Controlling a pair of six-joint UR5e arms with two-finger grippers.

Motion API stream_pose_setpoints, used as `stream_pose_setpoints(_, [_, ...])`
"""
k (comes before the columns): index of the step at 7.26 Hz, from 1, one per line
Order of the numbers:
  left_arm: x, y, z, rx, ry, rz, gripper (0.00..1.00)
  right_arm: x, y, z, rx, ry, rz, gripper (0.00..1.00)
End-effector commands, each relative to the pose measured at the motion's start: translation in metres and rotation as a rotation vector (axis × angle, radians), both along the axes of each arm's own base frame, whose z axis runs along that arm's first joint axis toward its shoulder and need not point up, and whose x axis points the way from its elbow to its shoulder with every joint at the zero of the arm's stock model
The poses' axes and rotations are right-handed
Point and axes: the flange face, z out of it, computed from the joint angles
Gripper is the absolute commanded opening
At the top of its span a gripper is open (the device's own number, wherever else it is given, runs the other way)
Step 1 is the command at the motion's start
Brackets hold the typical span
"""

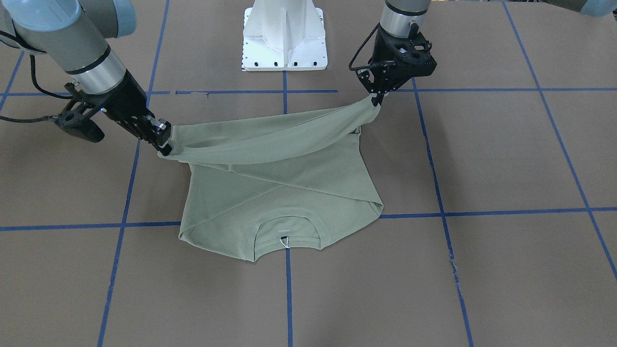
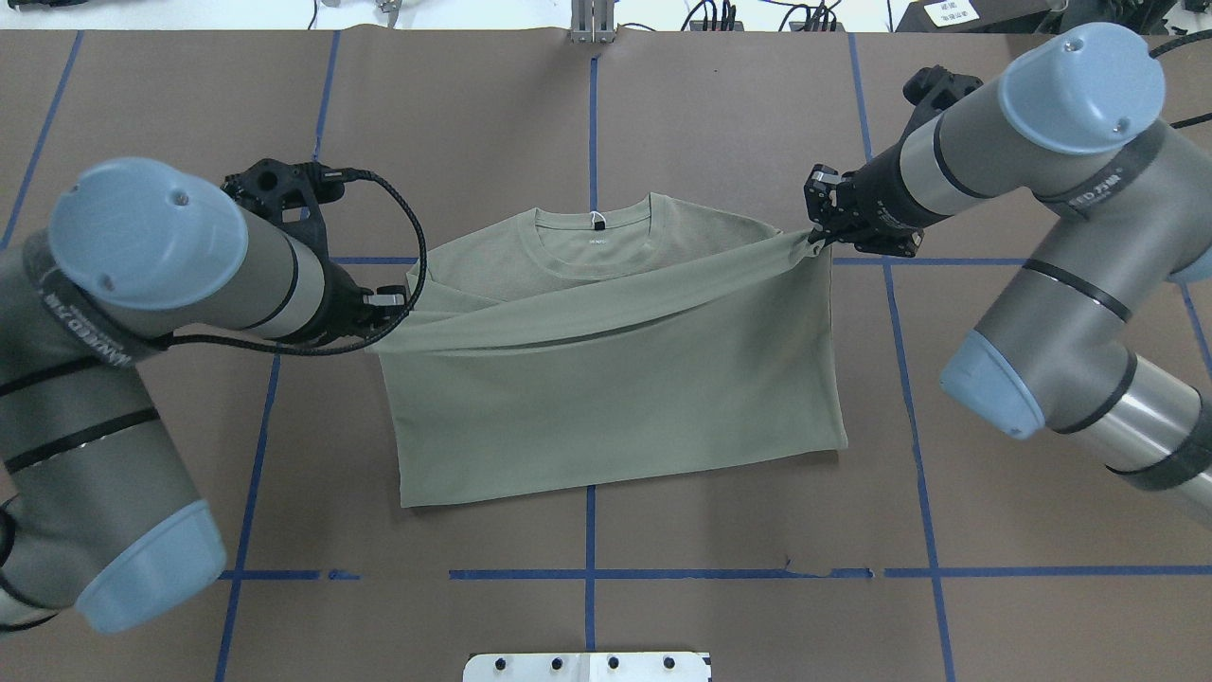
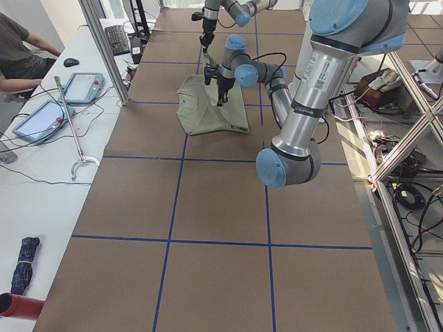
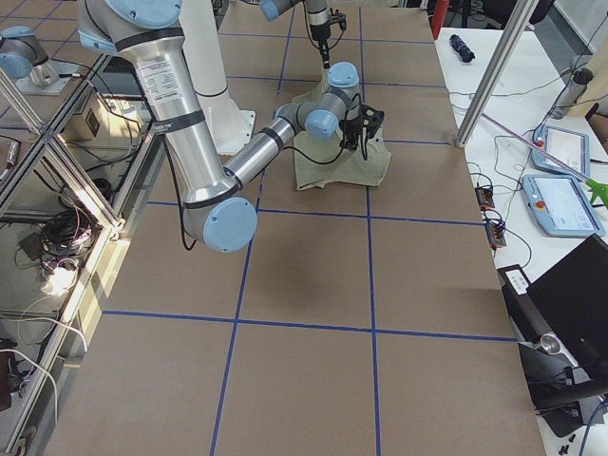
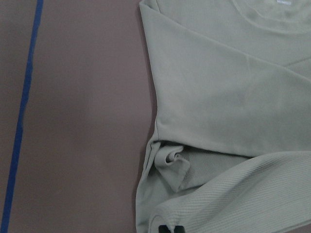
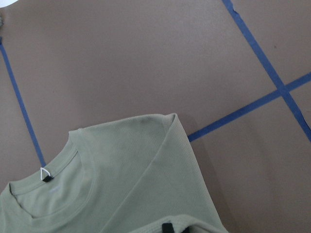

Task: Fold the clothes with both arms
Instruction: 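Lift the hem with both grippers and fold it toward the collar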

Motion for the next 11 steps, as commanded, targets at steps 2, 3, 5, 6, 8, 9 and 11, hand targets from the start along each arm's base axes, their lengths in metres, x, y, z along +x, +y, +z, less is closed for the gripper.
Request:
stream_pose_setpoints(2, [0.032,-0.094,0.057,0.026,0.015,-0.077,0.00,-0.035,-0.058,0.019,-0.032,0.086,0.033,0.00])
stream_pose_setpoints(3, [0.045,-0.105,0.078,0.034,0.024,-0.079,0.00,-0.040,-0.063,0.030,-0.038,0.094,0.031,0.00])
stream_pose_setpoints(5, [0.064,-0.122,0.109,0.034,0.019,-0.081,0.00,-0.054,-0.077,0.059,-0.028,0.083,0.029,0.00])
stream_pose_setpoints(6, [0.064,-0.123,0.109,0.034,0.022,-0.082,0.00,-0.056,-0.081,0.063,-0.021,0.077,0.031,0.00])
stream_pose_setpoints(8, [0.066,-0.124,0.102,0.035,0.026,-0.082,0.00,-0.058,-0.083,0.059,-0.018,0.074,0.031,0.00])
stream_pose_setpoints(9, [0.068,-0.126,0.094,0.036,0.033,-0.082,0.00,-0.059,-0.084,0.052,-0.011,0.067,0.032,0.00])
stream_pose_setpoints(11, [0.059,-0.138,0.102,0.030,0.019,-0.103,0.00,-0.062,-0.086,0.042,-0.002,0.058,0.031,0.00])
